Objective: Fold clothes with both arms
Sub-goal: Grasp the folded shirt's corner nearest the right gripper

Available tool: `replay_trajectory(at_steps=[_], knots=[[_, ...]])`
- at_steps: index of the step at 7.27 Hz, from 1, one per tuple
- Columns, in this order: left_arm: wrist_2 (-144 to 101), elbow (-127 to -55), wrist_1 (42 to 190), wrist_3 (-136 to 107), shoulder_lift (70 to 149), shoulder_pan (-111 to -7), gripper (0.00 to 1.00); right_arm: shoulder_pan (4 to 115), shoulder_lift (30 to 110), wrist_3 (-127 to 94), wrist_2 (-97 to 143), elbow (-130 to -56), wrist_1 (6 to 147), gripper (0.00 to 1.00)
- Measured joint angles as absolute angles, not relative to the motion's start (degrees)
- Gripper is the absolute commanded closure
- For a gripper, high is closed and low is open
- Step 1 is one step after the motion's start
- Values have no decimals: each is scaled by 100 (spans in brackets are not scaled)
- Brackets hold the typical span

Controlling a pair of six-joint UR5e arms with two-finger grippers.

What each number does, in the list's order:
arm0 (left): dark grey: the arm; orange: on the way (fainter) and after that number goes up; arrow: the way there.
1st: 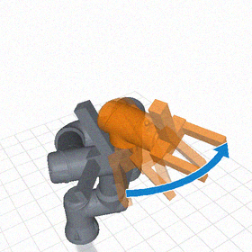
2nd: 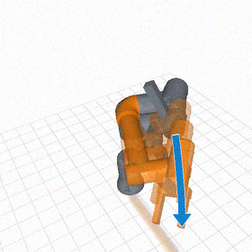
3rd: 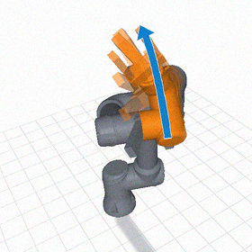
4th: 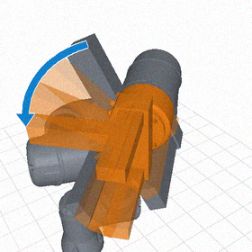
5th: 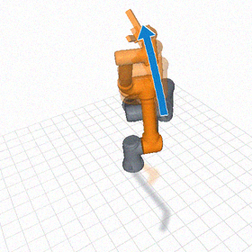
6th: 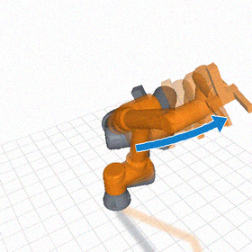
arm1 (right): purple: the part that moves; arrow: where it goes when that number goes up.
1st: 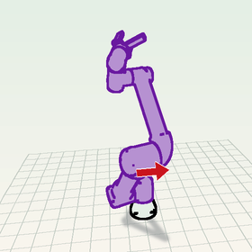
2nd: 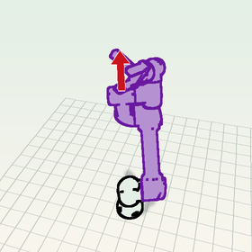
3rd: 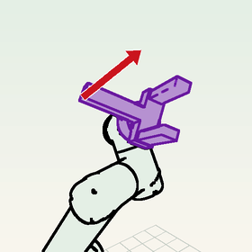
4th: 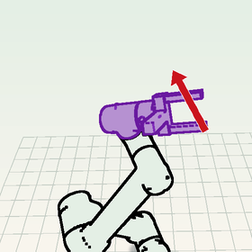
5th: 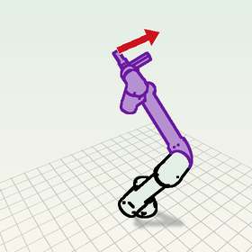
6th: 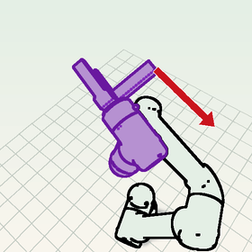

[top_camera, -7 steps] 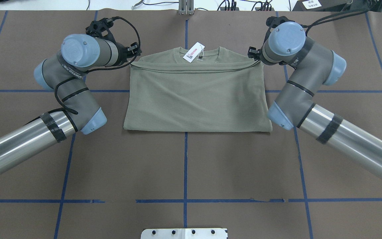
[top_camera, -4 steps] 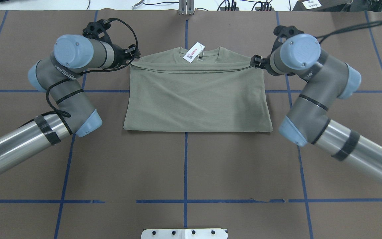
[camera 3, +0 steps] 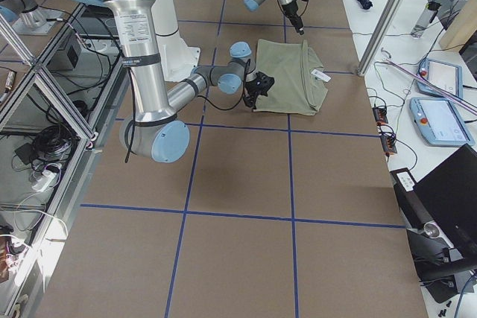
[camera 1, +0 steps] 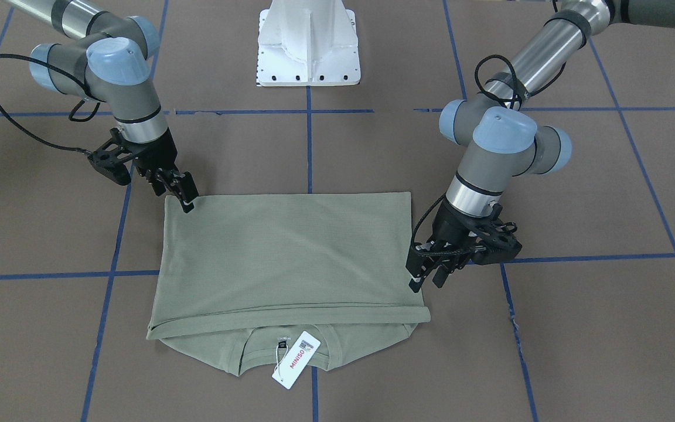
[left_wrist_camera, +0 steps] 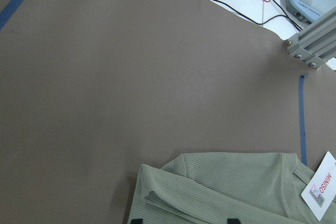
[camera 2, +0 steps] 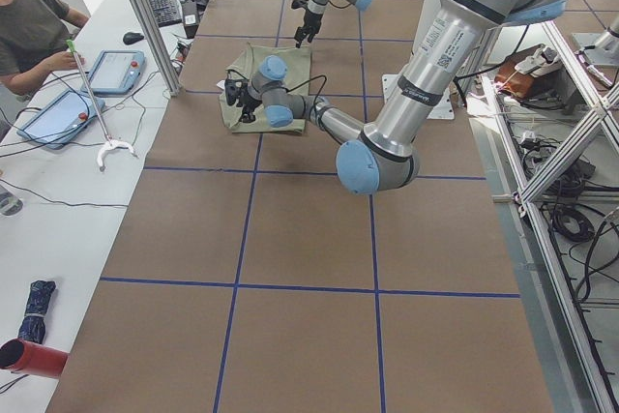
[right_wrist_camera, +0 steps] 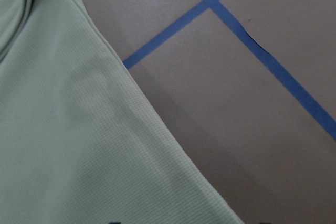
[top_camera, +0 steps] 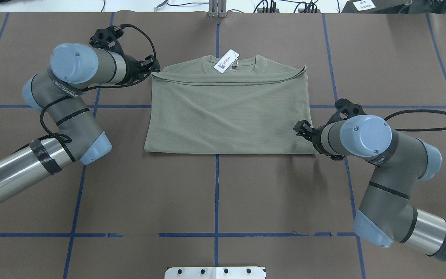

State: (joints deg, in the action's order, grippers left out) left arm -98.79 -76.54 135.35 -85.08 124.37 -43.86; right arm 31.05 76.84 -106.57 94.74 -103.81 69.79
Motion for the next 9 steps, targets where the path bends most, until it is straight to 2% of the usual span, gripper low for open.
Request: replay_trajectory(at_steps=[1, 2, 3, 7, 9], knots=[[-9879, -7654, 13535, -8508, 12437, -4386, 38, 3028, 7761, -10690, 9469, -10379, 6979, 67], [-9879, -7651, 13533, -8508, 12437, -4386, 38, 2988, 7802, -10700, 9467, -10380, 6979, 95], [-9877, -7647, 13529, -8508, 12434, -4386, 38, 2976, 7823, -10701, 9468, -10392, 6979, 100], [-9872, -7648, 13535, -8494, 12347, -4386, 38, 2995, 7838, -10651, 9522, -10466, 6986, 100], [-9882, -7751, 13532, -8502, 12331, -4388, 37, 2999, 8167, -10650, 9607, -11000, 7011, 100]])
